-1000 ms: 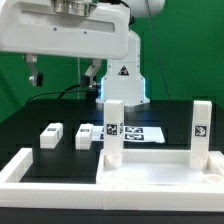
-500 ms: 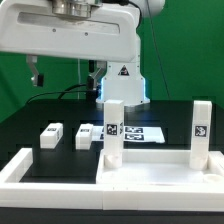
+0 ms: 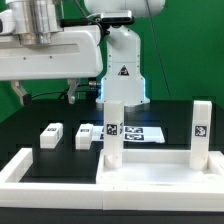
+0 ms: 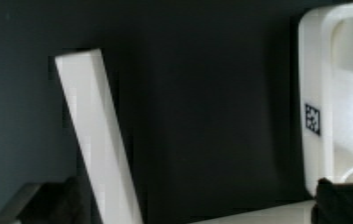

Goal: Assemble desk

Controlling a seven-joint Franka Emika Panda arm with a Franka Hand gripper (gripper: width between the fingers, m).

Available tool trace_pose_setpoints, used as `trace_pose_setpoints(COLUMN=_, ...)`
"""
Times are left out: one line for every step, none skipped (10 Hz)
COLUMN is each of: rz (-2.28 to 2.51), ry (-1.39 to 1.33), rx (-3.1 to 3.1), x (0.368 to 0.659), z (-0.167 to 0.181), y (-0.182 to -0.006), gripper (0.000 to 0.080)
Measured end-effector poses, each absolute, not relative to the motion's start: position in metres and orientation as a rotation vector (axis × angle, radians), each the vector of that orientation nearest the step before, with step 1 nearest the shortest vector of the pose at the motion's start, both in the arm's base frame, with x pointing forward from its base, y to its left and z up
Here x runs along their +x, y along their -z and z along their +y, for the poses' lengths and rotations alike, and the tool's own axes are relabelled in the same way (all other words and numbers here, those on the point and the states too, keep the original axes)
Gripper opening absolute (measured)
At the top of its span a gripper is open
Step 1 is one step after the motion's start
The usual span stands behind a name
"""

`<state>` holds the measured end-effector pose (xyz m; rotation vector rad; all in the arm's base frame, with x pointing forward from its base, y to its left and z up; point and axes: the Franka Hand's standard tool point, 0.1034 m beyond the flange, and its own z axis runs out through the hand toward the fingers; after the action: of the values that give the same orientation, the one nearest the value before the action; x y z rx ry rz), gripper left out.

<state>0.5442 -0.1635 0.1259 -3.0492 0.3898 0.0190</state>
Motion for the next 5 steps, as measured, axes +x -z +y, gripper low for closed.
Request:
trace_pose_setpoints(rz=0.397, ry=-0.02, rx=-3.048, x=0.545, z=-0.162, y=-0.126, gripper=0.0649)
trace_pose_setpoints(rz=0.396, ry=-0.02, rx=-3.048, x=0.544, z=-0.162, y=-0.126, gripper=0.0649)
trace_pose_setpoints(rz=0.395, ry=-0.033, rx=-3.045, x=0.543, z=-0.162, y=-0.125, gripper=0.0649)
trace_pose_setpoints(rz=0.399, ry=-0.074, rx=-3.027, x=0.539, z=-0.161, y=-0.123, gripper=0.0649)
trace_pose_setpoints(rz=0.448, ry=-0.128, rx=-2.962, x=0.525, z=-0.167, y=-0.116, gripper=0.0649)
